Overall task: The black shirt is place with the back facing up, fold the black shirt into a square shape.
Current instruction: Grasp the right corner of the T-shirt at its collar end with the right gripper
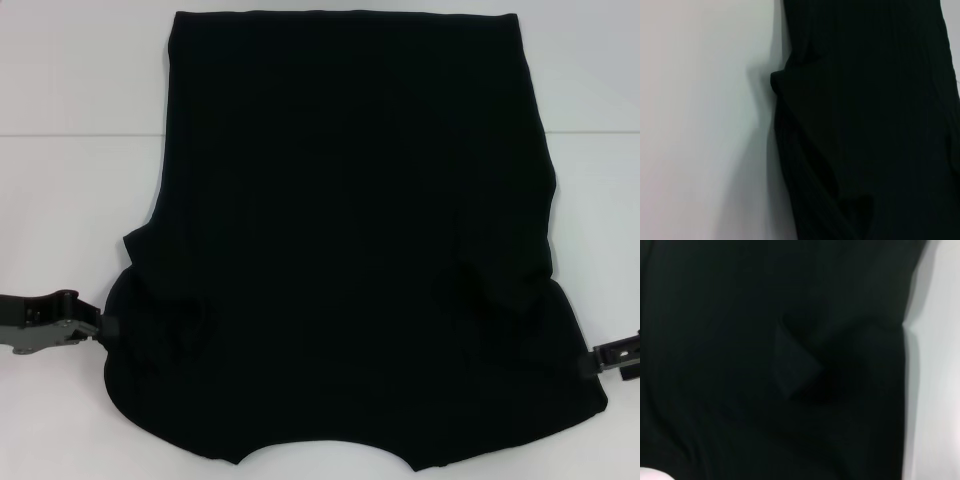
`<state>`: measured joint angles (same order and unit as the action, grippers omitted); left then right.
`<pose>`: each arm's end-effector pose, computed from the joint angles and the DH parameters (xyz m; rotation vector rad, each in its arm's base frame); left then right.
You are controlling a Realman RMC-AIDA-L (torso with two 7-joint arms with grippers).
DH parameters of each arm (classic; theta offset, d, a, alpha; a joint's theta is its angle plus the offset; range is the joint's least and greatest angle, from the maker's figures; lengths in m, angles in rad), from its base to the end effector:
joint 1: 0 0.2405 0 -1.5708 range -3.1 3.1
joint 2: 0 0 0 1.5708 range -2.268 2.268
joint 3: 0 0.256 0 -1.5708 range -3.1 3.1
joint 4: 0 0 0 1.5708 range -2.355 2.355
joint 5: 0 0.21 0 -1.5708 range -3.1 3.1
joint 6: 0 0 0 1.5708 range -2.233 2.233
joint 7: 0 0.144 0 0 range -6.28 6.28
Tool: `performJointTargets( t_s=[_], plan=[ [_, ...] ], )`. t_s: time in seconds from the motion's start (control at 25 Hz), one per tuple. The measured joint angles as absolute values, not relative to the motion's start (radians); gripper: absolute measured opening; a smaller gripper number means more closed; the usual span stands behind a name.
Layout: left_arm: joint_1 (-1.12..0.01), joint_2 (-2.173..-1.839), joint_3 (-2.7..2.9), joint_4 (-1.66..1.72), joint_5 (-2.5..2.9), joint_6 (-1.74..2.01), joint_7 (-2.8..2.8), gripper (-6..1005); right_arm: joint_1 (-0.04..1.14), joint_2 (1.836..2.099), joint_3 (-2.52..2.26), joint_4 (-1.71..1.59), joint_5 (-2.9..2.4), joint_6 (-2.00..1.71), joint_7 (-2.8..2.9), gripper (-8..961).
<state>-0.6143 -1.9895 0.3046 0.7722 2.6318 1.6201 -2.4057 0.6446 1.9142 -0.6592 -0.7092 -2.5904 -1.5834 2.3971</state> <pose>-0.3269 0.3315 0.0675 -2.0666 -1.9807 -0.3283 0.3169 0.3453 0.0624 -2.2820 1.8088 -0.0678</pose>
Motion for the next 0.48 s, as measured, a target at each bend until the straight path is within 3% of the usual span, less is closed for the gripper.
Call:
performJointTargets(
  t_s=[0.48],
  plan=[
    [-0.617,-1.99,0.302,0.771,2.632,1.617,-2.41,12,0.655,1.945,-0.711,-0.703,-2.603,-1.569,2.399,770]
  ],
)
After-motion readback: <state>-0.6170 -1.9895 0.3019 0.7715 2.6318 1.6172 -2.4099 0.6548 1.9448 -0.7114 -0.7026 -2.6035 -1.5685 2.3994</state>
